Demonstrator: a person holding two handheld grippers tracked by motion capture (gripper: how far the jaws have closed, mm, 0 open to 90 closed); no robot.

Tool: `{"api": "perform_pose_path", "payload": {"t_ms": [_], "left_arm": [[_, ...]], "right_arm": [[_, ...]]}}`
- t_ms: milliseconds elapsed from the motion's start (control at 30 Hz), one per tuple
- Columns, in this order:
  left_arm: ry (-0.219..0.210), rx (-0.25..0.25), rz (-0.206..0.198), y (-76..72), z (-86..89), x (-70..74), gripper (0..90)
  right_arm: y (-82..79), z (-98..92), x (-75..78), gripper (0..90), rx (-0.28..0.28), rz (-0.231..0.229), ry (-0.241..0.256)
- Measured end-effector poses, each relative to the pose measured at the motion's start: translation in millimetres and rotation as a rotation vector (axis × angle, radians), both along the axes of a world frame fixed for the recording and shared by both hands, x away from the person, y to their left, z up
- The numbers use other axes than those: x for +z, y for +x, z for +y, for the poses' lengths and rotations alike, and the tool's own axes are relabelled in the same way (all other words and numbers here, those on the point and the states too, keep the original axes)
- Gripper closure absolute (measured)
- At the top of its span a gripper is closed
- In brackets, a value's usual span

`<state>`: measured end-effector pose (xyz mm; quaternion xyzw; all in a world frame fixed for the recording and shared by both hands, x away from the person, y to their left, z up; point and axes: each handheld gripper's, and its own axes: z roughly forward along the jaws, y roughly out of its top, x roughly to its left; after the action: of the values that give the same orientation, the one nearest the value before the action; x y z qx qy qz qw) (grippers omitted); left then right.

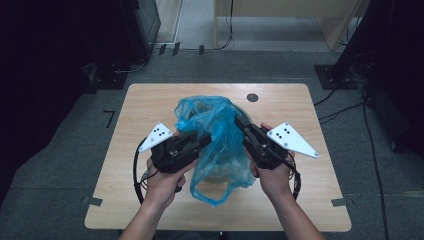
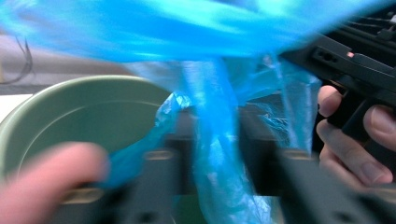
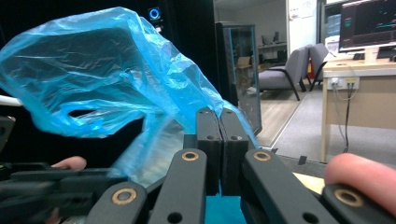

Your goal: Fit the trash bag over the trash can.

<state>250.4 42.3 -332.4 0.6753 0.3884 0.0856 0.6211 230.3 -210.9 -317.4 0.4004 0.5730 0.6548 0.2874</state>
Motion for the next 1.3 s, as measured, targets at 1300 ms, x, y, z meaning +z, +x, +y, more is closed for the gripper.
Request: {"api": "perform_pose_path", "payload": {"t_ms": [1300], "left_arm": [[0.085,0.263,0.144,64.5,46.4,-104.8,90.0]], "right_arm": [[88.8,-39.4,-101.3,90.0,-0.206,0.32,-0.079]]}}
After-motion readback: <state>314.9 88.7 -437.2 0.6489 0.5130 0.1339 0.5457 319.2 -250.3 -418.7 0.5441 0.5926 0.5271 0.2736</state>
